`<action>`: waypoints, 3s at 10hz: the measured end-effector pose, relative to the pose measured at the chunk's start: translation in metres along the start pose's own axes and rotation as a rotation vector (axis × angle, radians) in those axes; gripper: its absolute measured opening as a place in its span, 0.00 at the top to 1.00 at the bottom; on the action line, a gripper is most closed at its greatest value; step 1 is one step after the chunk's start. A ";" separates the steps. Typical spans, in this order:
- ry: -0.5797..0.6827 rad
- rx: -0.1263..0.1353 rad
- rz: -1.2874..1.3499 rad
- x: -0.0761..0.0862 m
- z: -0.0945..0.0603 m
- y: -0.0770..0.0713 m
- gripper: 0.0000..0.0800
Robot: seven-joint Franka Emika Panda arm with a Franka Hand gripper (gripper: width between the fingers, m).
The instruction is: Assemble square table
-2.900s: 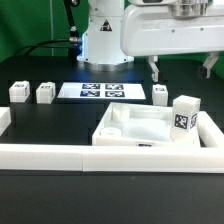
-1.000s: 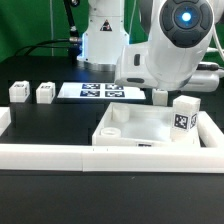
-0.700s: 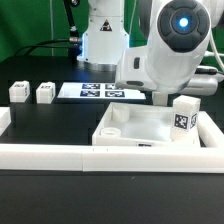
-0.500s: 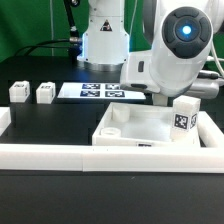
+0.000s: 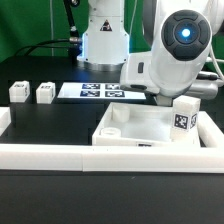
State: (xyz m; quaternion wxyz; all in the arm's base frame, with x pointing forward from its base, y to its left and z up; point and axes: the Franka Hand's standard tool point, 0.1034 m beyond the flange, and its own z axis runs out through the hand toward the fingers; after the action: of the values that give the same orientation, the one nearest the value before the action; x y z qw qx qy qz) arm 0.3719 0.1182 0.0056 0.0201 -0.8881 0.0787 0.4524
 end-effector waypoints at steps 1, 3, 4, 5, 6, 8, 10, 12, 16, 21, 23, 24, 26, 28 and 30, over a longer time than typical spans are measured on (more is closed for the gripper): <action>0.000 0.001 0.001 0.000 0.000 0.000 0.64; 0.000 0.003 0.002 0.000 -0.001 0.001 0.64; 0.000 0.004 0.003 0.001 -0.001 0.002 0.64; 0.000 0.005 0.004 0.001 -0.001 0.002 0.64; 0.000 0.006 0.005 0.001 -0.001 0.003 0.64; -0.004 0.008 0.002 0.000 -0.006 0.006 0.64; -0.004 0.000 -0.043 -0.021 -0.074 0.037 0.64; 0.058 -0.039 -0.087 -0.035 -0.125 0.062 0.64; 0.191 -0.024 -0.089 -0.025 -0.127 0.058 0.64; 0.617 -0.086 -0.211 -0.016 -0.236 0.088 0.64; 0.742 -0.080 -0.215 -0.008 -0.239 0.088 0.64; 0.801 -0.076 -0.216 -0.007 -0.240 0.089 0.64; 0.933 -0.067 -0.227 -0.001 -0.244 0.091 0.64; 1.085 0.026 -0.209 0.021 -0.274 0.097 0.64; 1.180 0.054 -0.153 0.029 -0.296 0.098 0.64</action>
Offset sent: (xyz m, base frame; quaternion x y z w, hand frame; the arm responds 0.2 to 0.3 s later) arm 0.0000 0.0000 0.0000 0.0000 0.0000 0.0000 1.0000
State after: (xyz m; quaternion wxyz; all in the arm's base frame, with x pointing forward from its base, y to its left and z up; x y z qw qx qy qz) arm 0.6100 -0.0139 0.1603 0.0280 -0.9918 0.0237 -0.1224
